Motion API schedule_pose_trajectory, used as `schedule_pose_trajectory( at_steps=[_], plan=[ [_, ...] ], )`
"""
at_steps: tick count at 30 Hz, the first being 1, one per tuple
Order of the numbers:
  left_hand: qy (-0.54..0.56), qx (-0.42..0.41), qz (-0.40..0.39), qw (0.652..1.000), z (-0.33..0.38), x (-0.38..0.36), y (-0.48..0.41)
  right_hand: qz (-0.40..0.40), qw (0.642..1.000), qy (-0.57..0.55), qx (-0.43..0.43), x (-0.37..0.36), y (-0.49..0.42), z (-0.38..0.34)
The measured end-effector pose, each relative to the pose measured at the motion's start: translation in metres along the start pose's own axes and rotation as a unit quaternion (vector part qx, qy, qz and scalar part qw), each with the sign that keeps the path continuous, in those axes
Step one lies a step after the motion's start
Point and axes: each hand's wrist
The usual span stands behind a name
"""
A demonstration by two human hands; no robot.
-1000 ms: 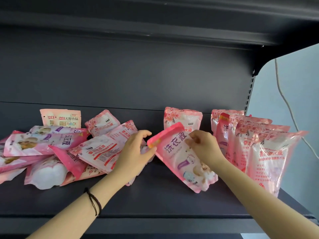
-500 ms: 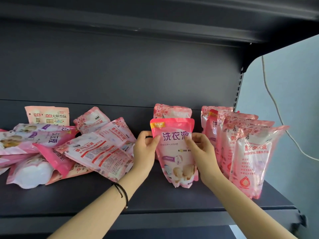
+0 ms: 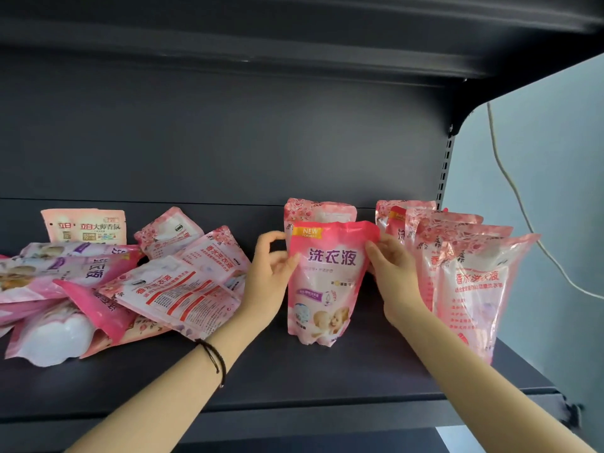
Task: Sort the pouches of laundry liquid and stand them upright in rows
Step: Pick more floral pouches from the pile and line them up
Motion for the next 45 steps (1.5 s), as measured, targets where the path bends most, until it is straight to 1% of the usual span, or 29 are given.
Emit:
schedule_pose_trajectory(
  at_steps=[2, 5, 7, 8, 10, 12, 17, 19, 20, 21, 23, 24, 25, 27, 28, 30, 32, 34, 37, 41, 44, 45],
  plan=[
    [-0.006, -0.013, -0.018, 1.0, -0.013, 0.006, 0.014, -0.048, 0.998, 0.026, 0.024, 0.004, 0.011, 0.013],
    [-0.1, -0.031, -0.096, 0.99, -0.034, 0.011, 0.033, -0.142, 0.983, 0.1, 0.06, 0.009, 0.031, 0.034],
    [-0.146, -0.017, -0.139, 0.979, -0.042, 0.009, 0.041, -0.193, 0.968, 0.146, 0.069, 0.007, 0.042, 0.047],
    [-0.14, -0.004, -0.149, 0.979, -0.046, 0.007, 0.043, -0.204, 0.962, 0.166, 0.071, 0.005, 0.045, 0.051],
    [-0.109, 0.012, -0.148, 0.983, -0.052, 0.0, 0.043, -0.198, 0.957, 0.196, 0.079, 0.002, 0.044, 0.058],
    [-0.098, 0.011, -0.137, 0.986, -0.054, -0.006, 0.039, -0.19, 0.955, 0.213, 0.082, 0.0, 0.038, 0.06],
    [-0.136, 0.01, -0.128, 0.982, -0.06, -0.014, 0.027, -0.199, 0.955, 0.212, 0.06, -0.003, 0.021, 0.065],
    [-0.142, 0.015, -0.135, 0.98, -0.06, -0.015, 0.025, -0.19, 0.953, 0.23, 0.053, -0.003, 0.02, 0.064],
    [-0.151, 0.019, -0.136, 0.979, -0.059, -0.013, 0.024, -0.173, 0.947, 0.266, 0.06, -0.002, 0.022, 0.062],
    [-0.165, 0.02, -0.133, 0.977, -0.056, -0.009, 0.023, -0.146, 0.931, 0.323, 0.082, 0.0, 0.023, 0.059],
    [-0.227, 0.005, -0.118, 0.967, -0.044, 0.004, 0.017, -0.099, 0.879, 0.438, 0.16, 0.005, 0.021, 0.048],
    [-0.274, -0.015, -0.112, 0.955, -0.037, 0.014, 0.012, -0.094, 0.859, 0.464, 0.196, 0.006, 0.019, 0.041],
    [-0.321, -0.038, -0.112, 0.94, -0.028, 0.024, 0.006, -0.106, 0.848, 0.472, 0.218, 0.005, 0.016, 0.032],
    [-0.399, -0.078, -0.128, 0.904, -0.008, 0.045, -0.005, -0.161, 0.832, 0.475, 0.235, -0.001, 0.01, 0.014],
    [-0.437, -0.101, -0.142, 0.883, 0.0, 0.054, -0.01, -0.193, 0.82, 0.484, 0.237, -0.005, 0.006, 0.007],
    [-0.512, -0.151, -0.173, 0.827, 0.013, 0.069, -0.018, -0.248, 0.793, 0.498, 0.25, -0.015, 0.001, -0.004],
    [-0.567, -0.189, -0.2, 0.776, 0.017, 0.082, -0.022, -0.303, 0.762, 0.505, 0.271, -0.025, -0.002, -0.011],
    [-0.603, -0.212, -0.215, 0.738, 0.017, 0.099, -0.024, -0.362, 0.725, 0.507, 0.294, -0.036, -0.006, -0.016],
    [-0.649, -0.214, -0.234, 0.692, 0.017, 0.129, -0.03, -0.418, 0.676, 0.517, 0.32, -0.057, -0.011, -0.024],
    [-0.692, -0.232, -0.238, 0.641, 0.016, 0.165, -0.044, -0.424, 0.607, 0.555, 0.38, -0.097, -0.017, -0.03],
    [-0.703, -0.252, -0.238, 0.621, 0.013, 0.187, -0.057, -0.431, 0.551, 0.585, 0.409, -0.128, -0.02, -0.028],
    [-0.705, -0.256, -0.237, 0.618, 0.011, 0.194, -0.062, -0.43, 0.539, 0.597, 0.411, -0.139, -0.021, -0.027]
  ],
)
Point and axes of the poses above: each hand's wrist, its own y-axis away from the middle knuckle, its own x-axis out of the back of the hand, z = x × y, and after that the axes turned 2 degrees about x, right-handed
